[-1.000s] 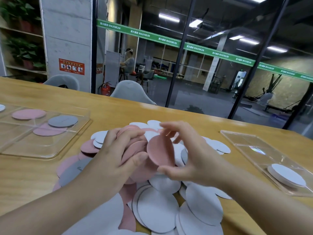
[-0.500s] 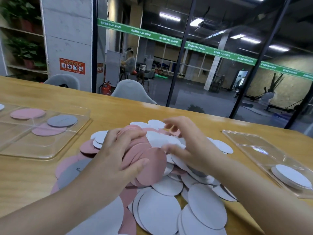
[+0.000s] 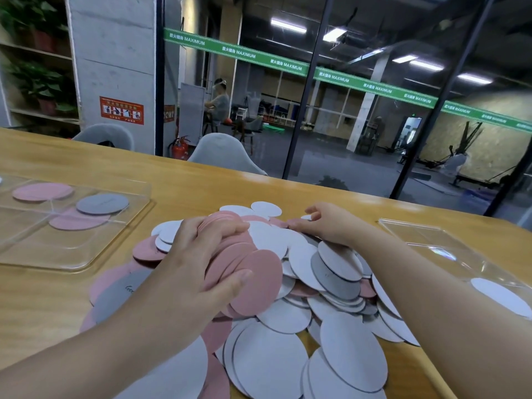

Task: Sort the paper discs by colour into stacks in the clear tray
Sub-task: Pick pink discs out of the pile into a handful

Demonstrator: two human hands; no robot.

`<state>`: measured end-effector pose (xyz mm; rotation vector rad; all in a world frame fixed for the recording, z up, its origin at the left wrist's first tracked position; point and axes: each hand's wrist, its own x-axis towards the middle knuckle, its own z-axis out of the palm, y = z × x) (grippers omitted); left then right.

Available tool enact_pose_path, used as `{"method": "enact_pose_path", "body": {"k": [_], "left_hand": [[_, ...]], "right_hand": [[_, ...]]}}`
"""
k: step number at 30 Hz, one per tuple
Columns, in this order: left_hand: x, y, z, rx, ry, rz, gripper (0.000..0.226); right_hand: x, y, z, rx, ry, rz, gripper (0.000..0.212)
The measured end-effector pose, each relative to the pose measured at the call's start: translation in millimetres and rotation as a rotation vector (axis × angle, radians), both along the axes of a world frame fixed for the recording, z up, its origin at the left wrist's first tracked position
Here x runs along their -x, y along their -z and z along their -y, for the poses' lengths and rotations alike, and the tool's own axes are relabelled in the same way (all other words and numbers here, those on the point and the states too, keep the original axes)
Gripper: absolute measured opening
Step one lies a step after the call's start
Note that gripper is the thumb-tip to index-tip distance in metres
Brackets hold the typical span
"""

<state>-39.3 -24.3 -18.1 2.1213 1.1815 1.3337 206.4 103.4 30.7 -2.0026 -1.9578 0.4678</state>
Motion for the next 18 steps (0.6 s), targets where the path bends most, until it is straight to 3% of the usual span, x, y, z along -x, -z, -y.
{"method": "enact_pose_path", "body": {"k": [4, 7, 9, 14, 18], "left_hand": [[-0.2, 0.4, -1.2, -0.003, 0.002, -0.007, 0.049], [0.4, 0.7, -1.9, 0.0, 0.003, -0.016, 0.05], [0.4, 0.7, -1.6, 0.0, 0.0, -0.012, 0.049], [0.7, 0.1, -1.7, 0.004, 0.009, 0.003, 0.049], [0.2, 1.2, -3.0, 0.019, 0.016, 0.026, 0.047]], "right_hand": [[-1.2, 2.9, 0.1, -0.101, -0.015, -0.029, 0.083], [-5.0, 5.0, -0.8, -0.321, -0.043, 0.037, 0.069], [-3.6, 0.2, 8.4, -0.484, -0.081, -0.055, 0.065], [8.6, -12.3, 56.7, -0.619, -0.334, -0.271, 0.064], [19.7, 1.8, 95.7, -0.668, -0.562, -0.162, 0.068]]}}
